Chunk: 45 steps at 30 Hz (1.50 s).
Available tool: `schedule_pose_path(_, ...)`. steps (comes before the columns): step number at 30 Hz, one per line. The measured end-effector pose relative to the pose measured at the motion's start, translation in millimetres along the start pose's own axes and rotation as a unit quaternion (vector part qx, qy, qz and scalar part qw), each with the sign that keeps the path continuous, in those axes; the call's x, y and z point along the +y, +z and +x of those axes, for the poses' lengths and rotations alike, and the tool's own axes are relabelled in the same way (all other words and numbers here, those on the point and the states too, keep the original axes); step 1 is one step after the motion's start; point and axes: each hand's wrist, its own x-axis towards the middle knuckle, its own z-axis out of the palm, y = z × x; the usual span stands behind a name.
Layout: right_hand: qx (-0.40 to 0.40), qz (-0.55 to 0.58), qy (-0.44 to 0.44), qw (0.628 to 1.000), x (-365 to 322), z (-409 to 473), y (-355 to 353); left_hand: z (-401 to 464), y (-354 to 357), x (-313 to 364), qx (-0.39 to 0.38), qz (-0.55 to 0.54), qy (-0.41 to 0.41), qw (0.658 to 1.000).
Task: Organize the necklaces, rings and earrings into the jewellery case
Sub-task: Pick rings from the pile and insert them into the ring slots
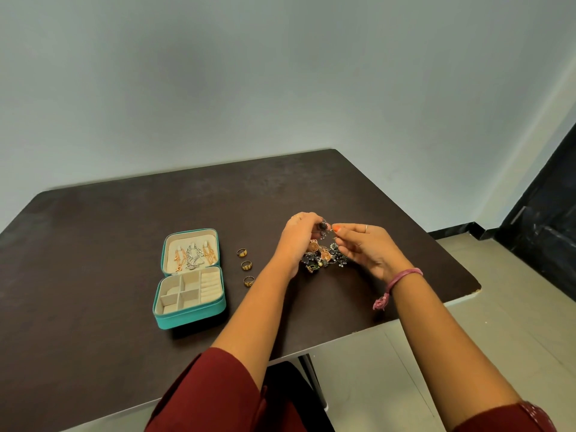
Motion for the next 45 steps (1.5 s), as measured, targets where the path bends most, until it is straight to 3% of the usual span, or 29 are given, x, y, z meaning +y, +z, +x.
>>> schedule_pose_path(4,0.011,-0.017,-0.004,1.000,4.3,2.9,-3.3,2.8,-0.4,0.2,-0.003,0.008,0.006,1.000)
schedule_pose_path(8,0.063,-0.106,-0.055,0.991,6.2,8.3,-10.2,6.6,0.1,-7.5,0.011,0.105,0.025,0.994)
schedule_pose_path(19,0.101,-0.177,-0.082,0.976,5.7,10.2,-18.2,15.2,2.7,-15.2,0.023,0.341,0.091,0.935)
schedule_pose_path(24,0.094,-0.190,-0.098,0.972,5.0,8.9,-17.8,13.6,0.3,-14.7,0.027,0.335,0.105,0.936)
schedule_pose_path(29,0.085,-0.197,-0.107,0.971,2.7,7.6,-15.8,0.9,-8.8,-19.2,0.070,0.260,0.115,0.956)
schedule_pose_path(35,0.061,-0.204,-0.102,0.972,2.9,2.9,-8.5,-31.1,-23.7,-29.3,0.111,0.236,0.159,0.952)
schedule_pose_path(42,0.023,-0.235,-0.098,0.967,-0.8,-8.4,10.4,-95.1,-45.2,-45.8,0.089,0.324,0.172,0.926)
schedule_pose_path(45,-0.021,-0.247,-0.076,0.966,-3.6,-15.4,22.3,-116.3,-57.3,-55.7,0.091,0.399,0.157,0.899)
